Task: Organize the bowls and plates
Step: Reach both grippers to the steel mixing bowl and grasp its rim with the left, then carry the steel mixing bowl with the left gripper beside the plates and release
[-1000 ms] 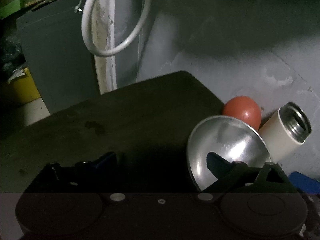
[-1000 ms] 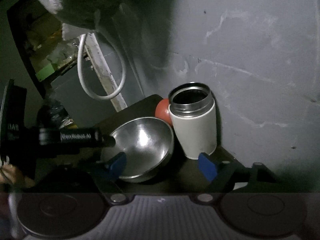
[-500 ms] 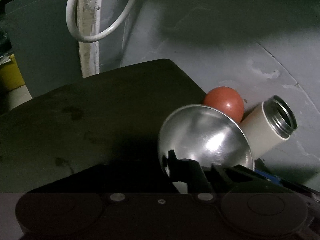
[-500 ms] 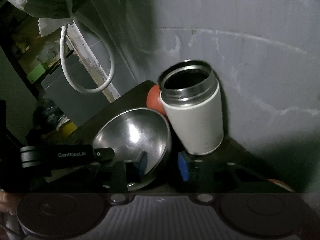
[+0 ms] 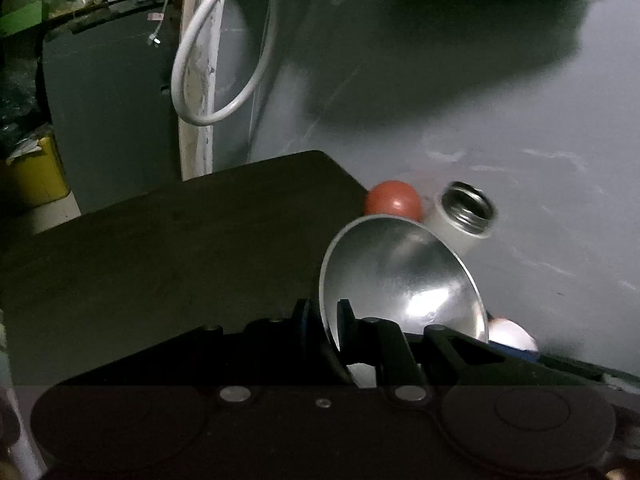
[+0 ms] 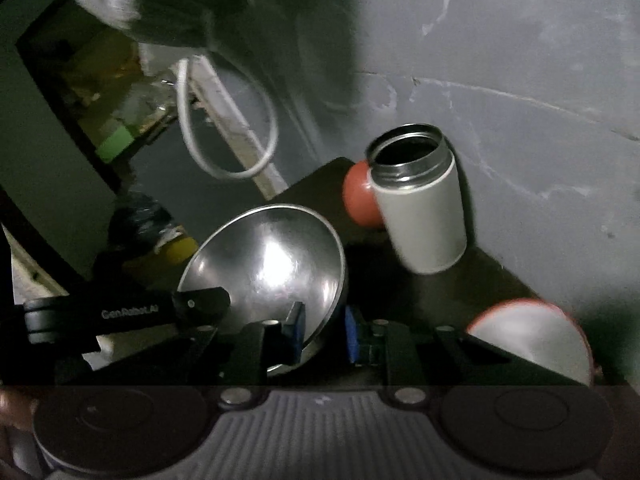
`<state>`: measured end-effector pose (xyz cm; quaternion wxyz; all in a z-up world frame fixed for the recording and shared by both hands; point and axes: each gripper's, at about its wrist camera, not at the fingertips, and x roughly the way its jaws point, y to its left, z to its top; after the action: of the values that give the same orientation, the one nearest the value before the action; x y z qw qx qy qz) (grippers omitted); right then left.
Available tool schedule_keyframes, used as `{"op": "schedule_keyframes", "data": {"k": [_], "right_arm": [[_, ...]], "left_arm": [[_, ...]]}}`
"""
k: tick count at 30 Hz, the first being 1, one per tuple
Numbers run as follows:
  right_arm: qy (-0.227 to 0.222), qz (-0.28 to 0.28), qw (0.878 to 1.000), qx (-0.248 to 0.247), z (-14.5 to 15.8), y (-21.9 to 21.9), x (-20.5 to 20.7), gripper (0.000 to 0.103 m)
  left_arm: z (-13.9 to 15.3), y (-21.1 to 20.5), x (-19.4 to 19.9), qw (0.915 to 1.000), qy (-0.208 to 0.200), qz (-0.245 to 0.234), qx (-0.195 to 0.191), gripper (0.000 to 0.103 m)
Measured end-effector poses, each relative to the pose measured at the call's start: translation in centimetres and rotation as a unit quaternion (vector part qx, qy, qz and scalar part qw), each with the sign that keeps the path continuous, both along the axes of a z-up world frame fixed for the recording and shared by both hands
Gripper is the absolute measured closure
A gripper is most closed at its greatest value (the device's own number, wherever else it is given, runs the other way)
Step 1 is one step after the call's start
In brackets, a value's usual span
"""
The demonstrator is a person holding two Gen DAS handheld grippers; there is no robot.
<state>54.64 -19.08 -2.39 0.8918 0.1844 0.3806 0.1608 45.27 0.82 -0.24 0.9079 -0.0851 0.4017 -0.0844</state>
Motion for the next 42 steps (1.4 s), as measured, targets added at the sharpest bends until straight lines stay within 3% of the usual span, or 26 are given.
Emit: {"op": "schedule_keyframes", "data": {"k": [8,16,20,24,30,42], "right_arm": [[0.007,0.020,1.000,0.013,2.1,-2.2,-8.9,0.080],[0.047,0.030,0.998,0.001,2.0,-5.9,-17.5,0.080],[0.068,0.040,0.997,-0.017,1.6,-7.2,-21.1,0.080],[0.095,0.046,0.994,-0.015,0.8,-8.5,-23.4,0.080],[0.106,0.063,0.992,-0.017,0.5,-9.3,-25.4,0.080],[0.117,0.086,0.989,-0.001,-0.7,-9.7,-25.4,0.078]], "left_arm": [[0.4,0.3,-9.4,0.9993,0.026,0.010,-0.024,0.087],[-2.1,-3.4,-17.4,0.9955,0.092,-0.022,-0.001,0.085],[-3.7,-4.4,-20.2,0.9910,0.130,-0.033,-0.008,0.083],[-4.9,-4.9,-21.9,0.9866,0.159,-0.037,-0.008,0.082],[-4.8,-5.4,-23.0,0.9847,0.171,-0.034,0.004,0.083],[-5.4,-5.4,-23.2,0.9833,0.180,-0.018,0.020,0.083]]}}
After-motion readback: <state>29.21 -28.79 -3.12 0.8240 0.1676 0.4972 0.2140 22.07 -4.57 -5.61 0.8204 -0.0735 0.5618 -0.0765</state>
